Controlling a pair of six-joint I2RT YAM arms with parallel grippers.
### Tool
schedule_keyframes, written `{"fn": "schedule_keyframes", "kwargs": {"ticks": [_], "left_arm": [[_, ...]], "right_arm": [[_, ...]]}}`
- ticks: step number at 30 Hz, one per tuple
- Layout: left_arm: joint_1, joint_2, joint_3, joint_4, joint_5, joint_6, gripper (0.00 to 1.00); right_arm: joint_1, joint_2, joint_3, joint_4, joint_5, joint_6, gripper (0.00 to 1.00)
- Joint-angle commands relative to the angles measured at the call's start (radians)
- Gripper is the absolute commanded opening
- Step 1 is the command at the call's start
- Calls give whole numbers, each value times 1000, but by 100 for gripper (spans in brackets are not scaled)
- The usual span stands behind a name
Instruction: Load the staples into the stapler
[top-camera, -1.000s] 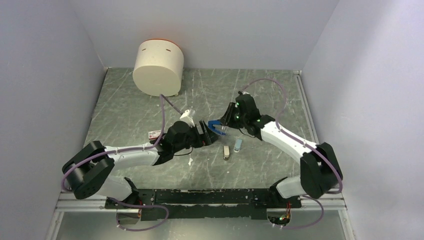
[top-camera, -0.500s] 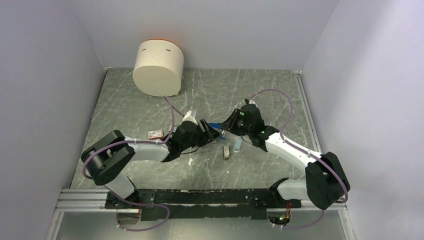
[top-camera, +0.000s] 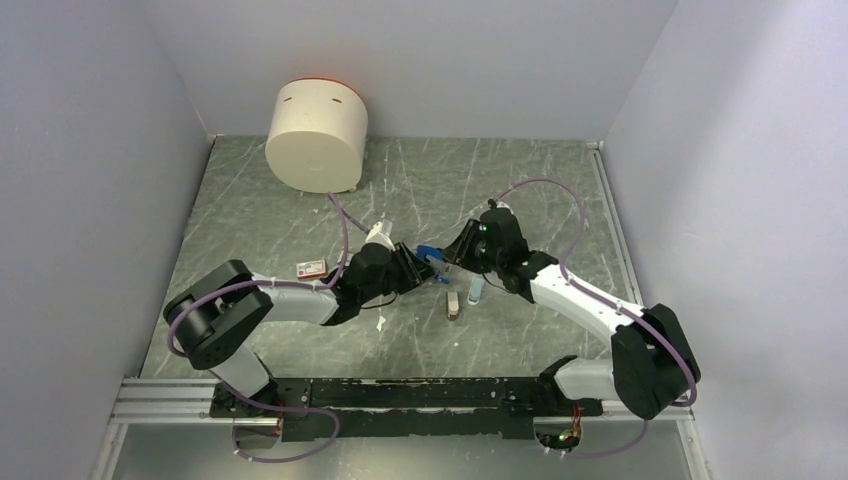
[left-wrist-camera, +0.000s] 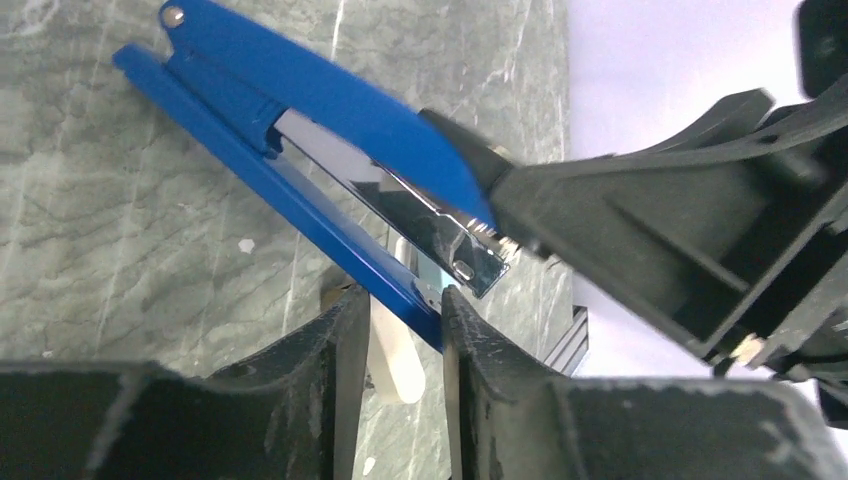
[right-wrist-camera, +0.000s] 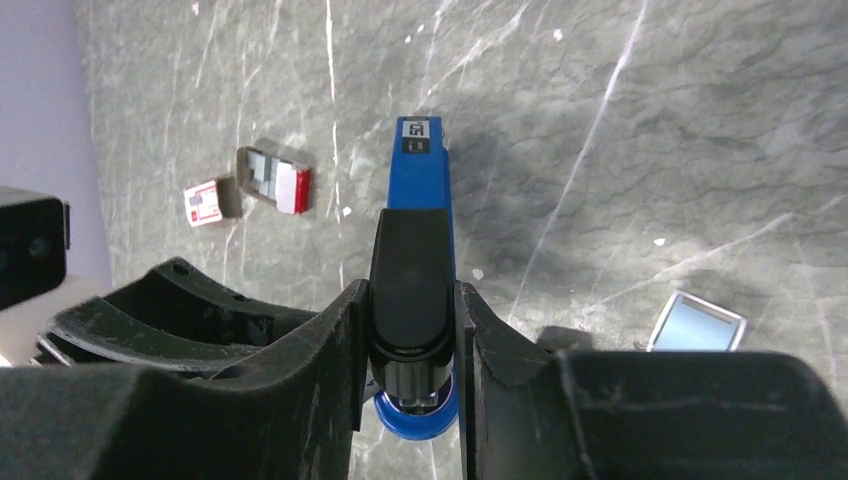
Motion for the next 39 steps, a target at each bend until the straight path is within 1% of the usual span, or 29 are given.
{"fn": "schedule_keyframes", "kwargs": {"ticks": [1, 5, 9, 12, 16, 17, 20, 22, 26, 33, 39], "left_arm": [[-4, 40, -27, -45, 69, 85, 32], [-5, 68, -5, -49, 115, 112, 28], [-4, 81, 20, -59, 137, 125, 31], [-4, 87, 36, -66, 150, 138, 30], [-5, 101, 31, -69, 159, 166, 24], [-5, 107, 24, -59, 171, 180, 19], [-5, 116, 6, -25, 196, 193, 11], [-4, 117, 11, -43, 199, 216, 6], [-4, 118, 33, -127, 212, 278, 5], [-5, 134, 3, -138, 232, 332, 5], [-5, 160, -5, -140, 235, 359, 5]], "right_arm": [[-6, -22, 91, 42, 29, -6, 23], [-6, -13, 110, 10, 29, -17, 22], [-6, -10, 102, 24, 23, -22, 22], [-6, 4, 113, 17, 17, -38, 22], [-6, 15, 145, -18, 11, -65, 22], [-6, 20, 159, -31, 11, -70, 22], [-6, 28, 185, -52, 12, -76, 22], [-5, 35, 196, -61, 11, -76, 22], [-6, 61, 223, -67, 19, -97, 22], [-5, 159, 332, -67, 76, -208, 24], [-6, 262, 451, -110, 111, -302, 27]]}}
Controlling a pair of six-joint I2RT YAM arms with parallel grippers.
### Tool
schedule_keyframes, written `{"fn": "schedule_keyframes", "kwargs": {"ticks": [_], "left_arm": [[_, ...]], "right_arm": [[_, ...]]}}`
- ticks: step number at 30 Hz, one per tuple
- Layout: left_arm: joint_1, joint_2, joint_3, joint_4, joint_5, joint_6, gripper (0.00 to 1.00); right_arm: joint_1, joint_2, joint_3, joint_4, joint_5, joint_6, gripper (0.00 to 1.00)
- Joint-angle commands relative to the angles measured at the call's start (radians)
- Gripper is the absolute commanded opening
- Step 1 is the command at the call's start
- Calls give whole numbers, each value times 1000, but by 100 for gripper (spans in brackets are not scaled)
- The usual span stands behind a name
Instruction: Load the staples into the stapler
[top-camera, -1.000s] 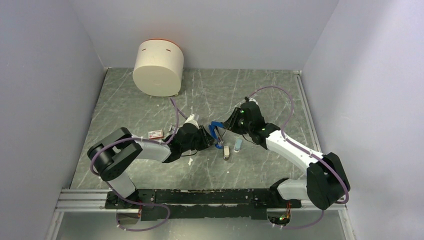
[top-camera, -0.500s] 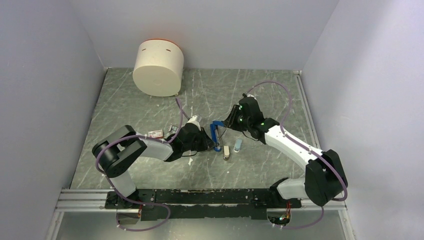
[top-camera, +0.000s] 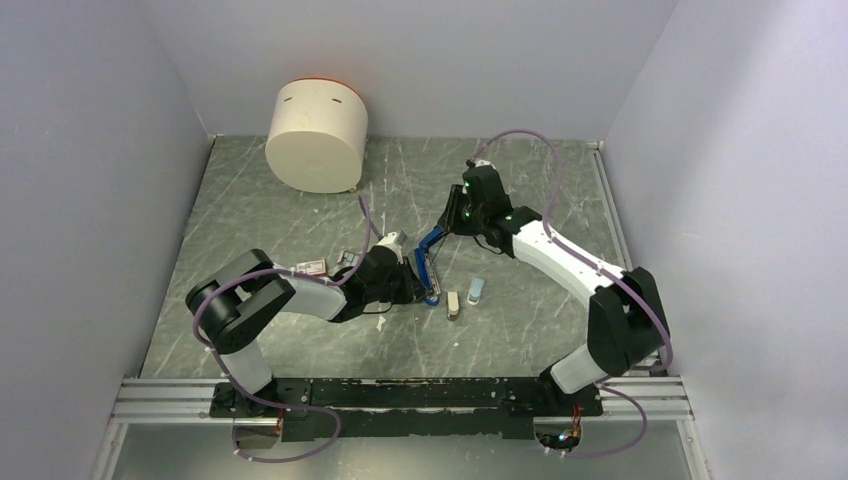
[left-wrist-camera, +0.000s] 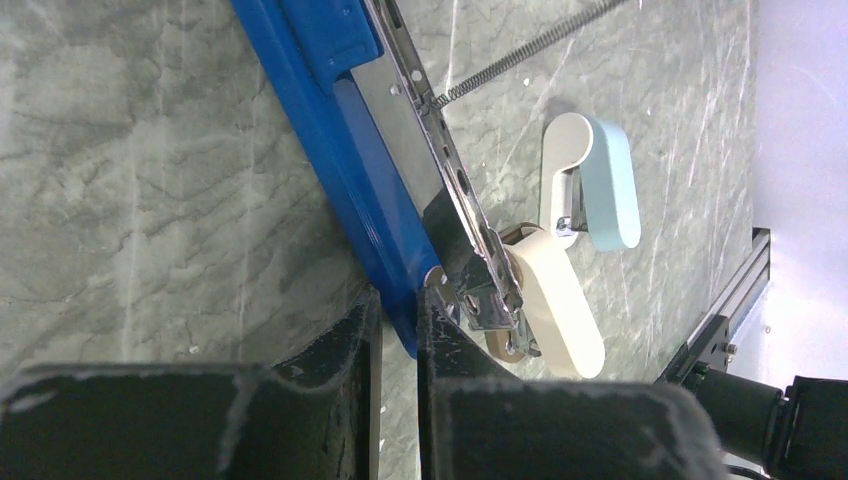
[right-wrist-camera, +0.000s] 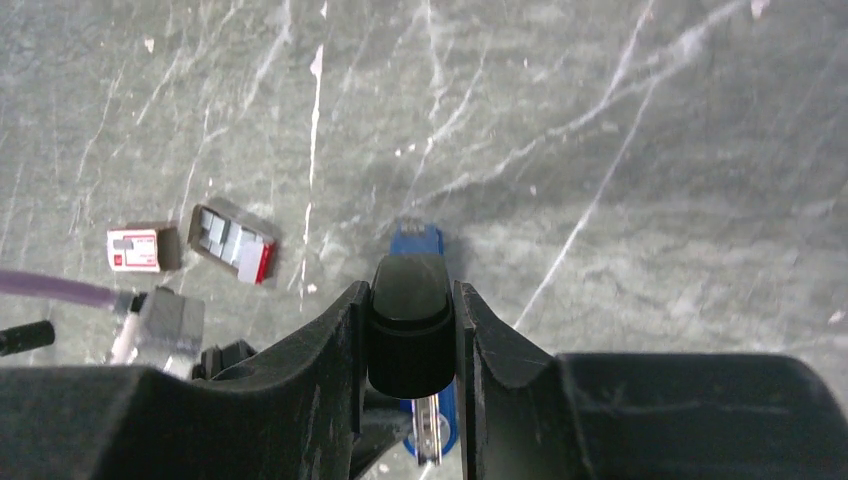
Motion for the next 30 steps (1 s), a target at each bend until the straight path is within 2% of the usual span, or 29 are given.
{"fn": "schedule_keyframes", "kwargs": {"ticks": [1, 12, 22, 30], "left_arm": [[-27, 44, -24, -44, 129, 94, 5], [-26, 43, -57, -35, 95, 86, 5], [-13, 49, -80, -10, 102, 39, 5], [9, 45, -86, -18, 119, 13, 5]], "right_arm": [[3, 72, 110, 93, 25, -43, 28], [3, 241, 260, 99, 3, -115, 33], [5, 305, 241, 189, -30, -146, 38], [9, 345, 254, 177, -5, -157, 40]]}}
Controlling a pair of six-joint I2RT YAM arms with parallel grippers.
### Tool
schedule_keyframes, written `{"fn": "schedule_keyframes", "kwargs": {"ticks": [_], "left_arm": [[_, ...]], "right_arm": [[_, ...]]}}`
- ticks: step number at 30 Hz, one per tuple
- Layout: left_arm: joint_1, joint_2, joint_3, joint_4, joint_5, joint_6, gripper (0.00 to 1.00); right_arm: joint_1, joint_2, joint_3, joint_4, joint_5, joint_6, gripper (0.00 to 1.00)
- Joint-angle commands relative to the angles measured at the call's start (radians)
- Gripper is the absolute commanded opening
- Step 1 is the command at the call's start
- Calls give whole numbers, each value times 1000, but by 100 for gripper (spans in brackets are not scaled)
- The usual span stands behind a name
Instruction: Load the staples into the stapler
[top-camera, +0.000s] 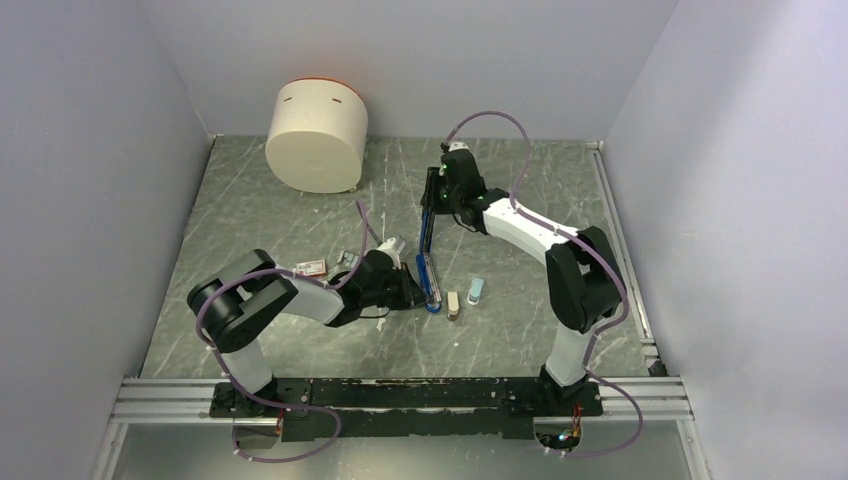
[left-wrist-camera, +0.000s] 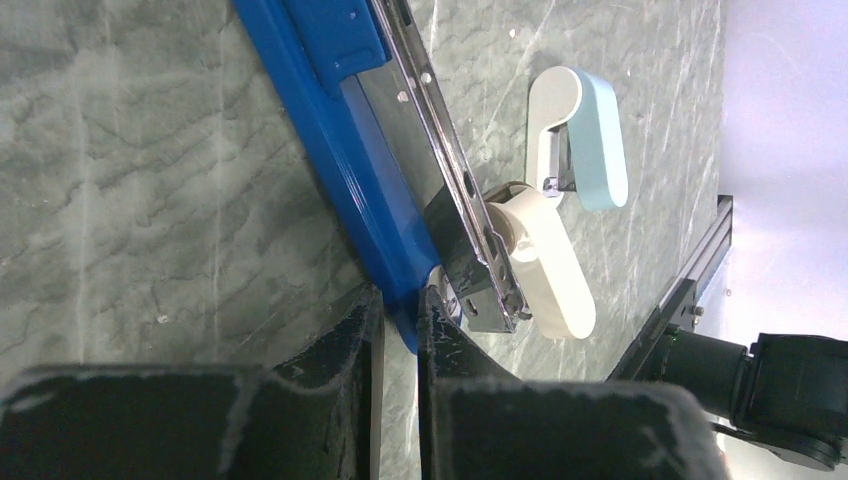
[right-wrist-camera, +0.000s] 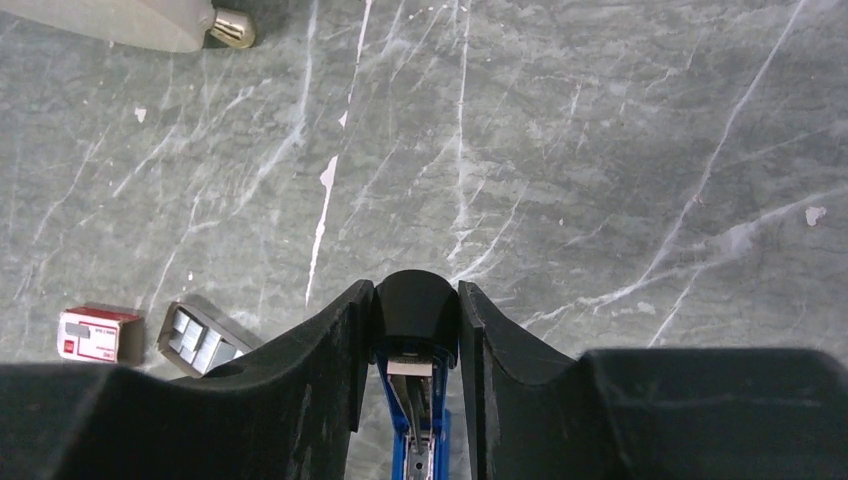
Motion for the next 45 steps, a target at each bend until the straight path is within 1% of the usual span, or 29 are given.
{"fn": "schedule_keyframes", "kwargs": {"ticks": [1, 6, 11, 14, 17, 19, 22, 25, 30, 37, 45], "left_arm": [[7, 31, -42, -89, 44, 38, 5], [30, 33, -56, -76, 70, -3, 8], [48, 30, -61, -85, 78, -41, 13], [54, 22, -55, -118, 65, -56, 17], [55, 10, -46, -169, 35, -57, 22], [55, 0, -44, -206, 9, -57, 26], [55, -13, -36, -256, -27, -54, 30], [55, -19, -29, -295, -53, -50, 30], [58, -18, -25, -313, -56, -54, 26], [57, -77, -26, -337, -73, -43, 29], [58, -210, 13, -475, -128, 13, 34]], "right_arm": [[12, 32, 26, 14, 9, -18, 41], [23, 56, 47, -21, 24, -15, 45], [32, 57, 64, -57, 22, -3, 50], [41, 67, 90, -104, 42, 6, 53], [56, 65, 94, -131, 98, 17, 57], [60, 58, 91, -142, 132, 27, 59], [62, 42, 86, -149, 157, 38, 62], [62, 25, 84, -152, 173, 44, 64], [66, 9, 86, -156, 159, 44, 64], [68, -80, 43, -122, 94, 33, 65], [68, -256, -39, -125, 113, 48, 63]]}}
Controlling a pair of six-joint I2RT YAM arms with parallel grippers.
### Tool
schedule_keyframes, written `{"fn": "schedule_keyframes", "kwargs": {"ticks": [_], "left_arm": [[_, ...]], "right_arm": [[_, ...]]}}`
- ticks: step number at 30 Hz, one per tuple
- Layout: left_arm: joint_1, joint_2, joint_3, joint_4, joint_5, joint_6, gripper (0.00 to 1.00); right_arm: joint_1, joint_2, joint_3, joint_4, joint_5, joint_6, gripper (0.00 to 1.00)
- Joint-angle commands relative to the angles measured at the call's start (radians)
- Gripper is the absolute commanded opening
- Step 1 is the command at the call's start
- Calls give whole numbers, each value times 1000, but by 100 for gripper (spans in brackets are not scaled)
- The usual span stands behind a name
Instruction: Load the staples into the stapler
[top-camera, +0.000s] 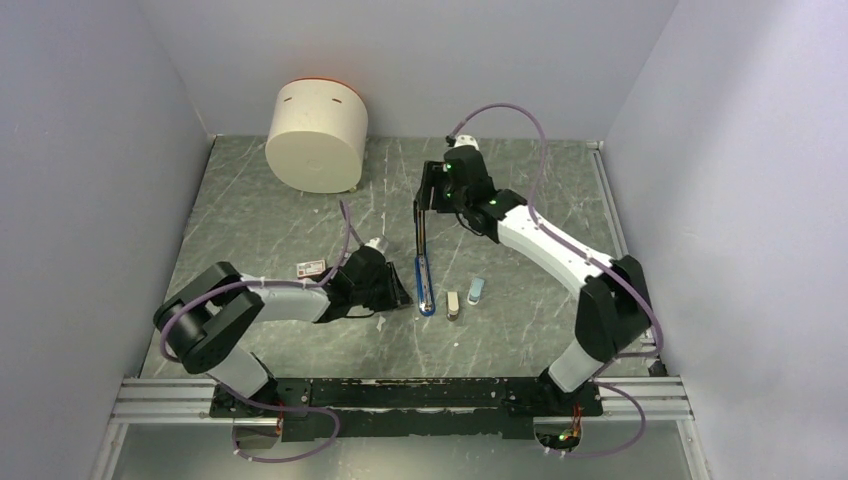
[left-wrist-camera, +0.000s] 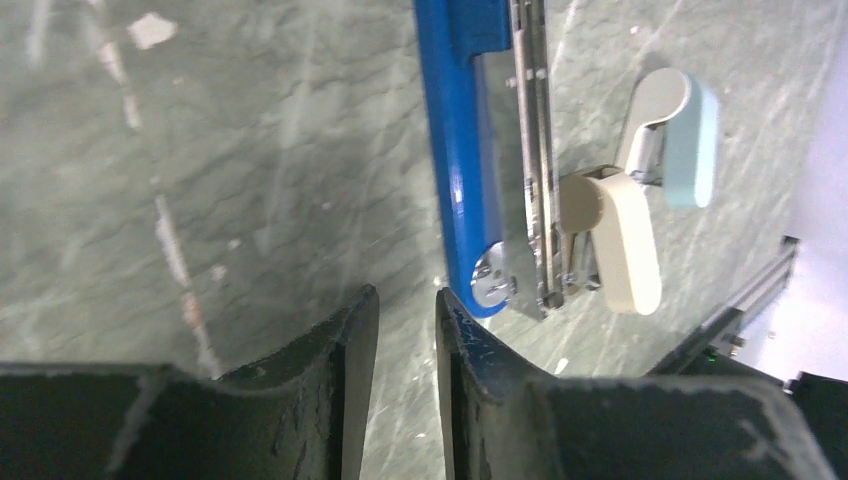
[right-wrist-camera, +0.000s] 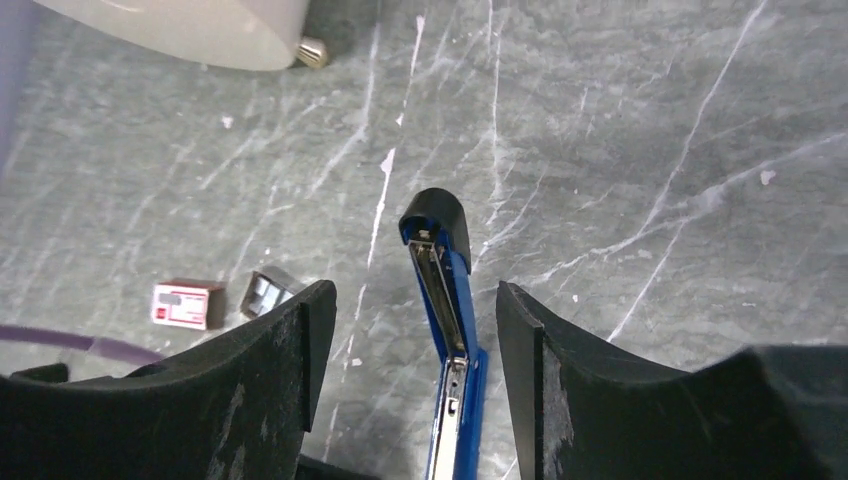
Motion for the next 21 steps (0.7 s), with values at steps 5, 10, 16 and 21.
{"fn": "schedule_keyframes", "kwargs": {"ticks": [5, 10, 16, 21], "left_arm": [[7, -216, -9, -176, -98, 94, 38], [6, -465, -20, -302, -124, 154, 55], [6, -736, -1, -475, -182, 221, 83], [6, -821, 13, -527, -159, 258, 96]], "right_arm": [[2, -217, -190, -53, 43, 23, 62], [3, -341, -334, -195, 49, 75, 60], [48, -473, -489, -266, 51, 140, 58], [127, -516, -501, -348, 132, 197, 60]]}}
